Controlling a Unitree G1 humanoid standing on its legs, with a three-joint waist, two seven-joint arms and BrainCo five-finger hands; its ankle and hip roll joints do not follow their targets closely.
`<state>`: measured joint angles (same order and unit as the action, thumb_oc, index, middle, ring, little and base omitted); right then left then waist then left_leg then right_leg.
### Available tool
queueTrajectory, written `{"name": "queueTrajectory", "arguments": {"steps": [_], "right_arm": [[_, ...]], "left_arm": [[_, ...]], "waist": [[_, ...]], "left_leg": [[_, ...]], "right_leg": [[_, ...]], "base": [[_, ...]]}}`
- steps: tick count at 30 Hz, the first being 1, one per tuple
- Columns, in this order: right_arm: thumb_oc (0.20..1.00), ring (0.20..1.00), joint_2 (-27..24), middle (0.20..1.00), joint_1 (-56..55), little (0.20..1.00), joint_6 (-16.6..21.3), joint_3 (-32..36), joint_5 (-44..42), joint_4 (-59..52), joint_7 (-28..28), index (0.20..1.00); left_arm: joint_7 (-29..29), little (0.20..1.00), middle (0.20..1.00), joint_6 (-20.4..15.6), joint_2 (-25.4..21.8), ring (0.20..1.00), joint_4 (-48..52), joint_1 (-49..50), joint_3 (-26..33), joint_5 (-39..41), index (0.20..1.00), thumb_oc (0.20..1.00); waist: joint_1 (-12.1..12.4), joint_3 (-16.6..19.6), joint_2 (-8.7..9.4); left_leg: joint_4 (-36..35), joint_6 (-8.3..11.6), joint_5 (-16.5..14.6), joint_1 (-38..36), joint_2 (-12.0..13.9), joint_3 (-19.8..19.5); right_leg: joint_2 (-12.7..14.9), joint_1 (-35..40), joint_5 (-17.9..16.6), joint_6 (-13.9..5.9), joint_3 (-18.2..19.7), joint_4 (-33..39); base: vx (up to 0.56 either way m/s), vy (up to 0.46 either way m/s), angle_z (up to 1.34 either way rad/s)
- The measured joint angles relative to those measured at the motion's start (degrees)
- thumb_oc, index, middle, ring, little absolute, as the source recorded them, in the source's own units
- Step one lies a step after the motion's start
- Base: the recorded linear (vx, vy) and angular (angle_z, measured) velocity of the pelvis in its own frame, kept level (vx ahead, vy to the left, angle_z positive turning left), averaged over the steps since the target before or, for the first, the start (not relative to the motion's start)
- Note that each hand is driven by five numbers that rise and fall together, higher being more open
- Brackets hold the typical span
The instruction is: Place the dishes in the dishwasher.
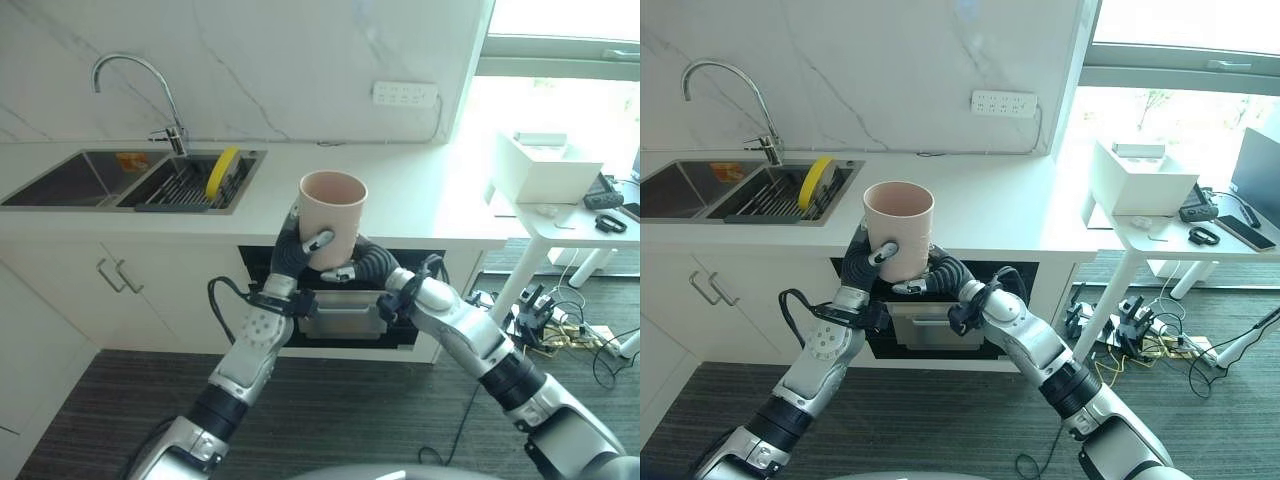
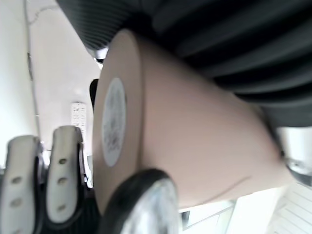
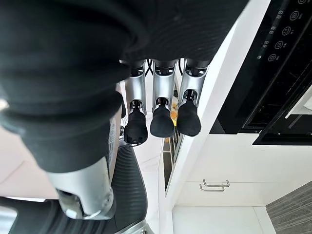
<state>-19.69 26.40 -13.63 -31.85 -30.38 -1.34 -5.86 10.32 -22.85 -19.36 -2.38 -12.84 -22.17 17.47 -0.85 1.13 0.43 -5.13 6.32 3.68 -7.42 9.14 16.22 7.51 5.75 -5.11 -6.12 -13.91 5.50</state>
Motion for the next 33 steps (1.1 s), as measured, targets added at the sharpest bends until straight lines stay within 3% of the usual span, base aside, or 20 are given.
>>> {"name": "queueTrajectory", "arguments": {"steps": [16, 23, 33], "right_arm": [[0.2, 0.2, -2.8, 0.2, 4.7, 0.2, -15.6, 8.2, -7.8, -8.8, 6.5, 0.2], [0.2, 0.2, -2.8, 0.2, 6.5, 0.2, -19.8, 10.0, -11.4, -8.8, 10.3, 0.2], [0.2, 0.2, -3.5, 0.2, 6.5, 0.2, -22.2, 11.5, -11.3, -8.7, 11.7, 0.2]], "left_arm": [[-3.1, 1.0, 1.0, 6.8, -1.8, 1.0, 4.5, -0.2, 3.2, 2.7, 1.0, 1.0], [-3.2, 1.0, 1.0, 8.3, -2.2, 1.0, 4.5, -0.2, 4.9, 4.1, 1.0, 1.0], [-3.6, 1.0, 1.0, 9.4, -2.5, 1.0, 4.6, -0.2, 8.9, 5.2, 1.0, 1.0]], "waist": [[0.1, -3.8, 0.87], [0.2, -4.5, 1.43], [0.3, -5.8, 1.53]], "left_leg": [[0.3, 0.02, 0.0, 0.1, 0.0, -0.3], [0.3, 0.02, 0.0, 0.1, 0.0, -0.7], [0.2, 0.02, 0.0, 0.1, 0.0, -1.4]], "right_leg": [[0.0, 0.3, 0.1, -0.08, -0.8, -0.2], [0.0, 0.5, 0.1, -0.12, -1.0, -0.1], [0.0, 0.8, 0.2, -0.08, -1.3, -0.1]], "base": [[0.0, 0.002, 0.01], [0.0, -0.002, 0.01], [0.01, 0.002, 0.02]]}}
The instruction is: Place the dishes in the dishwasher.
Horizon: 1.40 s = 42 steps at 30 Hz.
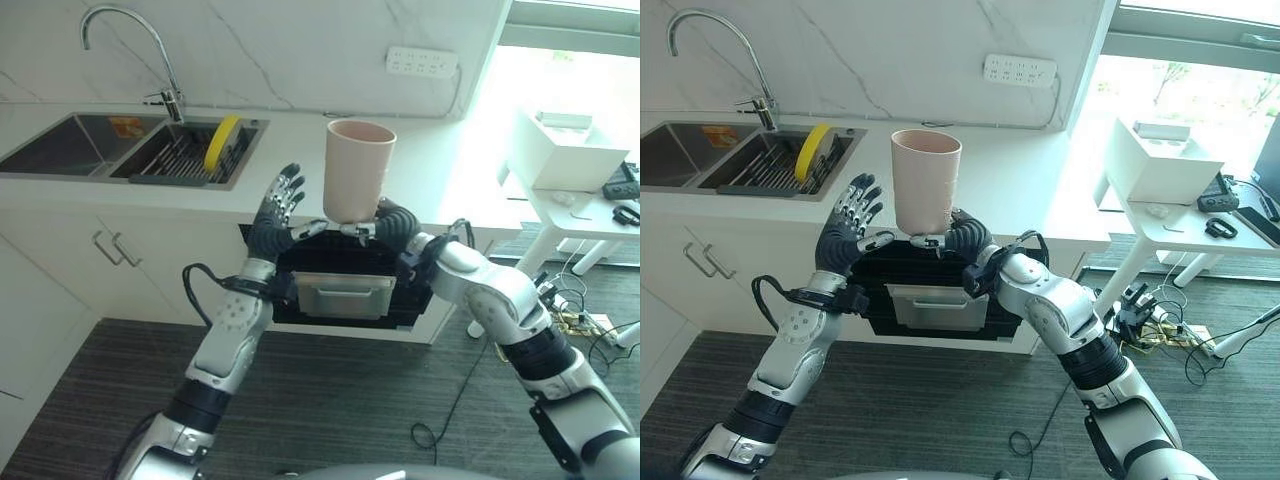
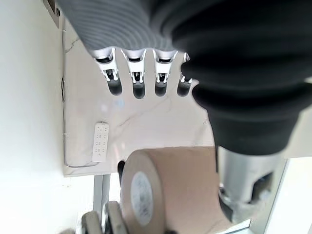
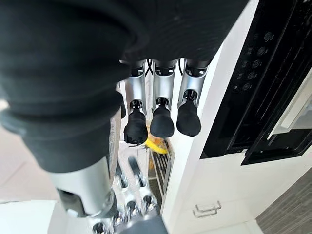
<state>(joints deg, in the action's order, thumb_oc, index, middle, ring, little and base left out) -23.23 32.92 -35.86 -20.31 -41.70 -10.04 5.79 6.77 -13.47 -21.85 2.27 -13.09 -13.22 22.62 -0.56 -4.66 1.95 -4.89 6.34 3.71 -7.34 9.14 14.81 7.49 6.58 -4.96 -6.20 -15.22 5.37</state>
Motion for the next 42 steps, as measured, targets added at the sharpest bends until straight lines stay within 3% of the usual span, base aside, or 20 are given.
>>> {"name": "queueTrajectory", "arguments": {"steps": [14, 15, 24, 27, 29, 35, 39, 40, 42], "right_arm": [[0.2, 0.2, -7.2, 0.2, -2.7, 0.2, 1.2, 9.1, 4.6, -0.1, -1.4, 0.2], [0.2, 0.2, -8.4, 0.2, -5.3, 0.2, 2.1, 11.2, 5.1, -0.1, -1.5, 0.2], [0.2, 0.2, -12.4, 0.2, -14.2, 0.2, 5.3, 14.7, 8.1, -3.3, -5.6, 0.2], [0.2, 0.2, -12.4, 0.2, -16.1, 0.2, 6.6, 14.6, 9.2, -3.4, -6.9, 0.2], [0.2, 0.2, -12.4, 0.2, -16.1, 0.2, 6.6, 14.7, 9.2, -3.4, -7.7, 0.2], [0.2, 0.2, -12.5, 0.2, -17.6, 0.2, 8.2, 15.8, 9.6, -4.1, -9.0, 0.2], [0.2, 0.2, -12.8, 0.2, -18.6, 0.2, 9.2, 16.9, 9.7, -4.0, -9.4, 0.2], [0.2, 0.2, -13.2, 0.2, -18.6, 0.2, 9.6, 16.9, 9.6, -4.0, -9.7, 0.2], [0.2, 0.2, -14.0, 0.2, -17.7, 0.2, 11.7, 16.7, 9.5, -4.0, -9.7, 0.2]], "left_arm": [[-3.2, 1.0, 1.0, 1.7, -3.1, 1.0, -0.1, 2.6, 3.6, 0.5, 1.0, 1.0], [-3.9, 1.0, 1.0, 2.1, -5.3, 1.0, -0.1, 4.3, 3.7, -1.4, 1.0, 1.0], [-7.0, 1.0, 1.0, 3.3, -8.7, 1.0, -0.3, 8.3, 4.3, -5.9, 1.0, 1.0], [-7.0, 1.0, 1.0, 3.8, -8.2, 1.0, -0.8, 8.7, 4.3, -6.5, 1.0, 1.0], [-7.2, 1.0, 1.0, 6.3, -8.4, 1.0, -3.9, 9.1, 4.1, -9.9, 1.0, 1.0], [-8.5, 1.0, 1.0, 7.9, -11.2, 1.0, -5.2, 9.2, 0.1, -19.4, 1.0, 1.0], [-8.8, 1.0, 1.0, 8.5, -11.4, 1.0, -5.3, 9.2, 0.1, -19.5, 1.0, 1.0], [-8.8, 1.0, 1.0, 8.6, -11.4, 1.0, -5.4, 9.1, -0.1, -20.5, 1.0, 1.0], [-8.8, 1.0, 1.0, 8.6, -12.5, 1.0, -7.2, 6.2, -1.6, -21.8, 1.0, 1.0]], "waist": [[-0.4, 0.0, 0.05], [-0.4, -0.1, -0.05], [-1.1, -0.6, -1.17], [-1.6, -0.5, -1.41], [-1.8, -0.5, -1.52], [-2.3, -0.1, -2.08], [-2.6, -0.2, -2.13], [-2.6, -0.4, -2.23], [-2.5, -3.5, -1.68]], "left_leg": [[0.0, -0.01, 0.0, -0.3, 0.0, 0.0], [-0.1, -0.05, 0.0, -0.3, -0.1, 0.1], [-0.1, -0.08, -0.1, -0.5, -0.1, 0.7], [-0.1, -0.09, -0.1, -0.7, -0.1, 1.1], [-0.1, -0.09, -0.1, -0.7, -0.1, 1.2], [-0.2, -0.1, -0.1, -0.7, -0.1, 1.6], [0.1, -0.12, -0.1, -0.8, -0.3, 1.5], [0.4, -0.13, -0.1, -0.5, -0.4, 1.5], [7.8, -0.75, -2.3, 3.6, 0.7, 1.0]], "right_leg": [[0.0, 0.1, 0.0, -0.01, 0.3, -0.1], [0.0, 0.1, 0.0, -0.04, 0.4, -0.1], [0.0, -0.1, 0.0, -0.04, 0.9, 0.1], [0.0, 0.0, 0.0, -0.04, 1.0, -0.1], [0.0, -0.1, 0.0, -0.02, 1.1, -0.1], [0.0, -0.4, 0.0, -0.05, 1.7, -0.1], [-0.2, -0.5, -0.1, -0.04, 2.1, -0.2], [-0.3, -1.3, 0.2, -0.17, 2.4, -1.4], [0.8, -6.1, 3.7, 0.14, 3.6, -10.2]], "base": [[0.0, 0.002, -0.01], [0.0, 0.0, 0.0], [0.0, 0.0, -0.01], [-0.03, 0.013, -0.04], [-0.04, 0.027, -0.02], [0.02, 0.014, -0.04], [0.0, -0.006, -0.05], [-0.12, -0.039, -0.06], [-0.13, -0.054, -0.01]]}}
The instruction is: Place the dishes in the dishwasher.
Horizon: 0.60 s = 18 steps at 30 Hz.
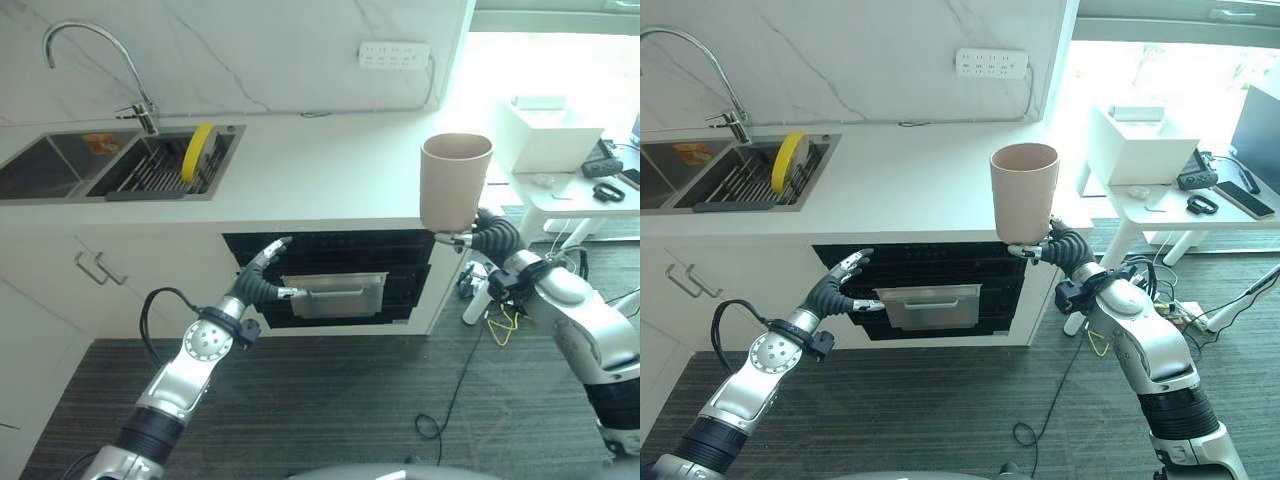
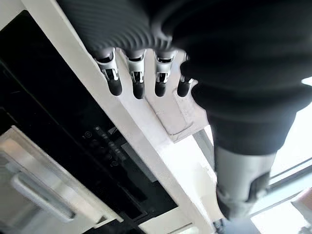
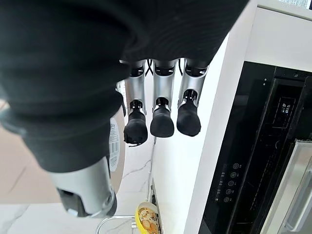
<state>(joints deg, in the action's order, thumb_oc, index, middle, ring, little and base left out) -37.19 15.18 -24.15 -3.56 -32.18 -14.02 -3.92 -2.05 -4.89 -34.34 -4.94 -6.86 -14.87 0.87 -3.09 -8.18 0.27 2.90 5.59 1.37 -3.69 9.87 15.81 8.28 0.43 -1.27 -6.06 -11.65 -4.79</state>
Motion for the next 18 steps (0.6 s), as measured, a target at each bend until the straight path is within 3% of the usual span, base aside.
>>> {"name": "queueTrajectory", "arguments": {"steps": [4, 8, 13, 18], "right_arm": [[0.2, 0.2, -1.2, 0.2, 3.4, 0.2, 1.7, 0.0, -0.5, 0.0, 0.2, 0.2], [0.2, 0.2, -1.3, 0.2, 3.4, 0.2, 3.6, 0.0, -0.5, -0.3, 1.3, 0.2], [0.2, 0.2, -1.4, 0.2, 3.7, 0.2, 4.1, -0.2, -0.5, -0.7, 3.2, 0.2], [0.2, 0.2, -1.5, 0.2, 3.7, 0.2, 4.4, -0.2, -0.6, -1.3, 3.8, 0.2]], "left_arm": [[0.2, 1.0, 1.0, 0.1, -2.8, 1.0, -3.0, -5.6, -1.5, -2.1, 1.0, 1.0], [0.8, 1.0, 1.0, 0.2, -3.5, 1.0, -0.3, -5.8, -0.2, -2.2, 1.0, 1.0], [0.6, 1.0, 1.0, 0.9, -4.7, 1.0, 1.6, -7.0, -0.2, -4.4, 1.0, 1.0], [0.2, 1.0, 1.0, 2.6, -8.3, 1.0, 2.0, -8.2, -0.2, -7.2, 1.0, 1.0]], "waist": [[-0.5, -5.7, 0.01], [-0.5, -7.3, 0.19], [-0.6, -9.5, 0.54], [-0.6, -9.8, 0.75]], "left_leg": [[8.3, 0.6, -4.1, 5.6, 2.0, -1.4], [11.9, 1.39, -6.3, 8.1, 2.3, -1.9], [17.8, 0.9, -8.7, 10.0, 3.0, -3.0], [22.7, 1.12, -10.5, 11.5, 3.1, -4.0]], "right_leg": [[0.5, -5.4, 4.2, 0.99, 0.3, -8.9], [1.3, -9.4, 7.4, 1.84, 1.3, -15.6], [2.0, -11.2, 11.2, 2.32, 1.2, -22.2], [3.0, -11.8, 13.2, 1.76, 1.1, -26.4]], "base": [[-0.06, -0.039, 0.05], [-0.01, -0.004, -0.01], [0.02, 0.013, 0.05], [0.03, 0.008, 0.07]]}}
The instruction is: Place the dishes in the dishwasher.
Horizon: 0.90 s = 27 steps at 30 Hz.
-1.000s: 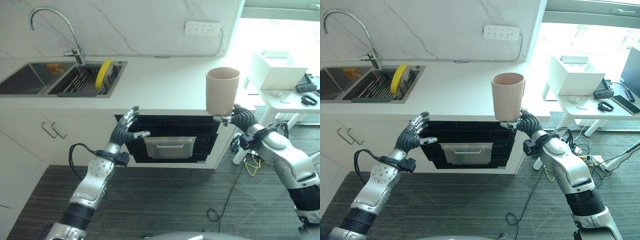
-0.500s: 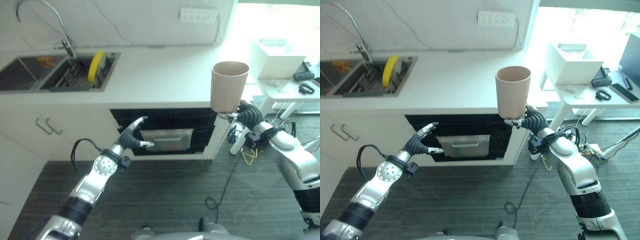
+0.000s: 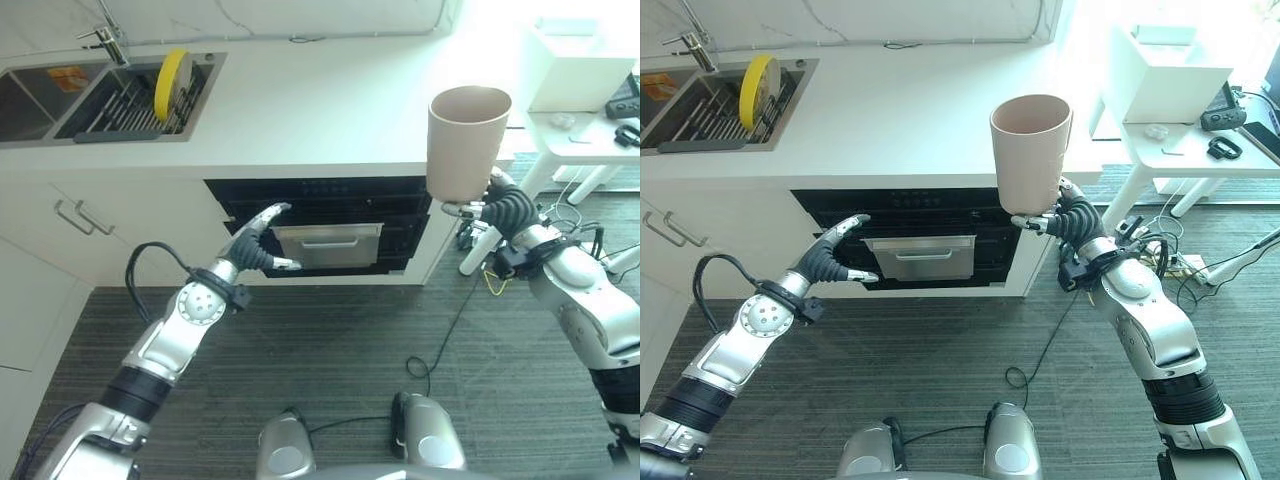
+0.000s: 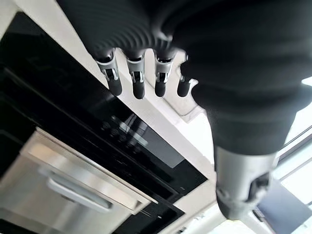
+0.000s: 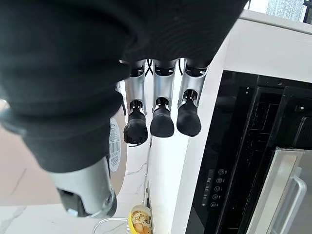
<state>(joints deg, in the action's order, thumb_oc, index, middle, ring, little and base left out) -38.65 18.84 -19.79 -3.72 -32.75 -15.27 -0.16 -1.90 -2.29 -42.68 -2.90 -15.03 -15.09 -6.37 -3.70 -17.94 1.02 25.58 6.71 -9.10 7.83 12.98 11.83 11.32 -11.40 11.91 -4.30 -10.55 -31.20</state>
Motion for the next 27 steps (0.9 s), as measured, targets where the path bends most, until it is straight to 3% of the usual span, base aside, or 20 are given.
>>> {"name": "queueTrajectory", "arguments": {"steps": [10, 17, 27], "right_arm": [[0.2, 0.2, 0.0, 0.2, 1.3, 0.2, 0.1, -0.1, -2.2, -1.2, -0.1, 0.2], [0.2, 0.2, 0.0, 0.2, 3.5, 0.2, 0.0, -0.3, -2.3, -1.4, 0.0, 0.2], [0.2, 0.2, -0.1, 0.2, 6.9, 0.2, 0.3, -0.5, -2.3, -1.4, 0.2, 0.2]], "left_arm": [[-5.1, 1.0, 1.0, 4.4, -3.6, 1.0, -0.8, -4.3, -0.2, -3.9, 1.0, 1.0], [-6.3, 1.0, 1.0, 6.1, -5.2, 1.0, -10.5, -10.8, -4.2, -6.1, 1.0, 1.0], [-7.1, 1.0, 1.0, 6.0, -5.0, 1.0, -18.3, -14.2, -9.3, -6.1, 1.0, 1.0]], "waist": [[-0.2, 0.0, 0.02], [-1.1, -0.2, 0.12], [-2.4, -4.7, 0.64]], "left_leg": [[1.0, -0.11, -1.0, -1.0, -0.1, -0.2], [6.7, 0.11, -3.2, 2.8, 1.1, -0.3], [12.0, -0.46, -3.8, 8.9, 1.8, 0.1]], "right_leg": [[0.2, 1.3, 0.6, -0.27, 0.1, -0.2], [0.4, -2.8, 2.4, -0.06, 1.0, -5.4], [0.5, -9.3, 2.3, 0.73, 3.0, -9.0]], "base": [[0.05, 0.008, 0.01], [0.0, -0.002, -0.02], [-0.09, 0.004, -0.07]]}}
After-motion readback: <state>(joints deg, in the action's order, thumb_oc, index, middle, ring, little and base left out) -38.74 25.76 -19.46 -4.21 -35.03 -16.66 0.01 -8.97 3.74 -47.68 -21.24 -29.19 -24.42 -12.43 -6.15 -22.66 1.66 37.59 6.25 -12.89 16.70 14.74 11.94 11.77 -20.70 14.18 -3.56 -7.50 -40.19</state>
